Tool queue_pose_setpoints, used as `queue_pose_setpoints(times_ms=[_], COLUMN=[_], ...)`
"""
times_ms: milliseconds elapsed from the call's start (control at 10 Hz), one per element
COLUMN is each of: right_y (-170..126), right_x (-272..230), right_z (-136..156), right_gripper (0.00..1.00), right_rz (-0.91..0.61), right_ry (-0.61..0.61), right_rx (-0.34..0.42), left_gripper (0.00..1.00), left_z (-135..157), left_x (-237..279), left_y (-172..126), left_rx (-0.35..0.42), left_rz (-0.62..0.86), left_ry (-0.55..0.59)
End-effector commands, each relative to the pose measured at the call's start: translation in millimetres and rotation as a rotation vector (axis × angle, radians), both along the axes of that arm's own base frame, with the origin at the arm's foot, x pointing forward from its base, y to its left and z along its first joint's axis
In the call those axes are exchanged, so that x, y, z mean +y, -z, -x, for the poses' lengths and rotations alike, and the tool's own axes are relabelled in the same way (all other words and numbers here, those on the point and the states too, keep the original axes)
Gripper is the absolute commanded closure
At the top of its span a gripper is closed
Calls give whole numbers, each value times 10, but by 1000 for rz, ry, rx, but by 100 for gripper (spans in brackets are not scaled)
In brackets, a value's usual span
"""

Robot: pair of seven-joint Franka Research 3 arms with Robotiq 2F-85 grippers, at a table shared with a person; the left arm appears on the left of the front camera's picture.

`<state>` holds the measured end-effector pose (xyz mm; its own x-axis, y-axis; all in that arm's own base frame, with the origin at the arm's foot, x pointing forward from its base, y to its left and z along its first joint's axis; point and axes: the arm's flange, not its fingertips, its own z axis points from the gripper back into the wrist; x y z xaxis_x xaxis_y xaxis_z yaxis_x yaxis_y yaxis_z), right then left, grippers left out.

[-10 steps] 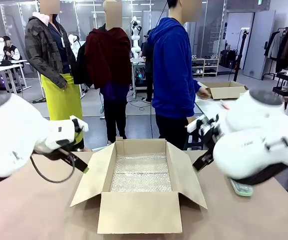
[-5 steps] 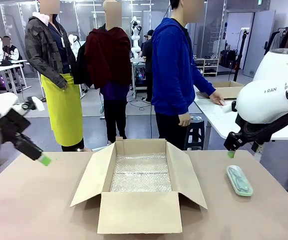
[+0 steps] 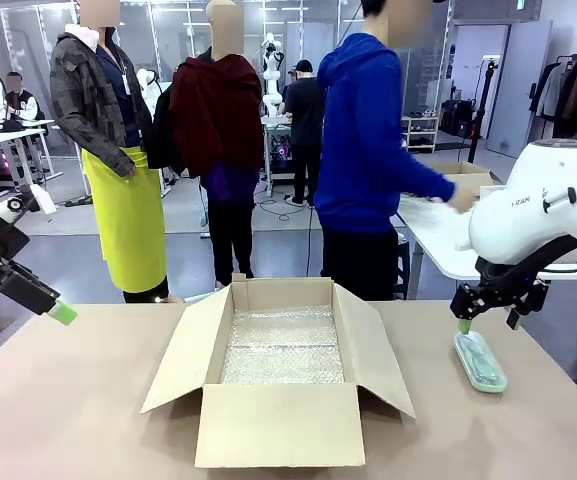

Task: Pack the glasses set securely to prepare it for shipping.
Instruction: Place the Glasses case inside the Package Box.

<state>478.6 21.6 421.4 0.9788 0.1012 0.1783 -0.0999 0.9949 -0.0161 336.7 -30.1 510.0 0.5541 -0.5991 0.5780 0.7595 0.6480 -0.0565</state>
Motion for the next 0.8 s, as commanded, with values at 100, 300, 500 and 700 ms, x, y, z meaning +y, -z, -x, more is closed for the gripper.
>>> queue_pose_setpoints(times_ms=[100,300,500,700], right_y=[0,238,463,608], right_x=[0,39,-42,-133], right_z=[0,-124,-227,-276], right_gripper=[0,0,0,0], right_rz=[0,31,11,-2], right_ry=[0,72,115,147], right_rx=[0,49,76,90], left_gripper=[0,0,0,0], left_z=[-10,-10,-10,-10], left_x=[-15,-15,-15,-15], left_y=[14,14,14,14], left_rx=[3,3,3,3], left_rz=[4,4,4,4], left_ry=[15,15,15,15])
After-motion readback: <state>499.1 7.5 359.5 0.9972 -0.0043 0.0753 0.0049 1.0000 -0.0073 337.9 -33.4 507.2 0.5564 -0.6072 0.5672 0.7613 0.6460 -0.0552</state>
